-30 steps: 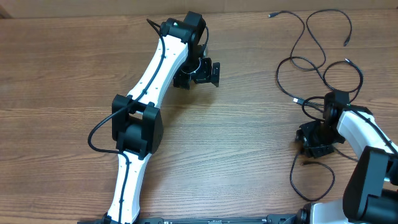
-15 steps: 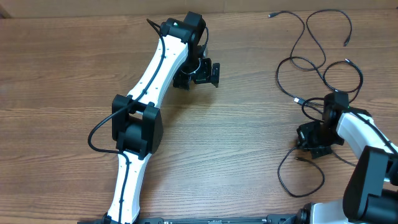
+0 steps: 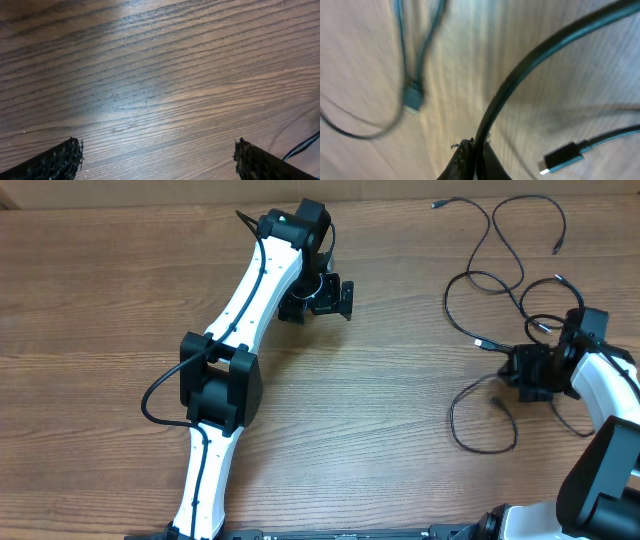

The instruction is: Untangle cables

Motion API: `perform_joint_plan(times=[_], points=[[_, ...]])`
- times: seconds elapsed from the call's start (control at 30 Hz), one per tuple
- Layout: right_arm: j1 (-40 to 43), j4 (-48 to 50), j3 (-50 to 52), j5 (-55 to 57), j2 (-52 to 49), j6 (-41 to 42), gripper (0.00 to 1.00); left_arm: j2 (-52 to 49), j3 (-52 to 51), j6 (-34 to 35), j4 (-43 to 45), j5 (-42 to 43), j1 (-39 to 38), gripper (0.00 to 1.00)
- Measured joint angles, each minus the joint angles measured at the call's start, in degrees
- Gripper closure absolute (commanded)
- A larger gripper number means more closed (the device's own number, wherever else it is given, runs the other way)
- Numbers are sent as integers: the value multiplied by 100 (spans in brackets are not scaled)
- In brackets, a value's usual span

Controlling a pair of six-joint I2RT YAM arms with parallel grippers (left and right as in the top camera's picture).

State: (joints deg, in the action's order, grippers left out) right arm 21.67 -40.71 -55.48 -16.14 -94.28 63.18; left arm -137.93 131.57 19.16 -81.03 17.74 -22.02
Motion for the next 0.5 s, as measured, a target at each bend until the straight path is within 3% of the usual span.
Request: perform_joint_plan(times=[0.2,0.37,0.5], points=[[-2,275,-2,525,0,286,90,0,0,0,2,0,-2,0],[-2,304,-2,1051,0,398,70,0,0,0,2,0,-2,0],[-2,433,0,1399,0,260,66,0,0,0,4,0,0,0]])
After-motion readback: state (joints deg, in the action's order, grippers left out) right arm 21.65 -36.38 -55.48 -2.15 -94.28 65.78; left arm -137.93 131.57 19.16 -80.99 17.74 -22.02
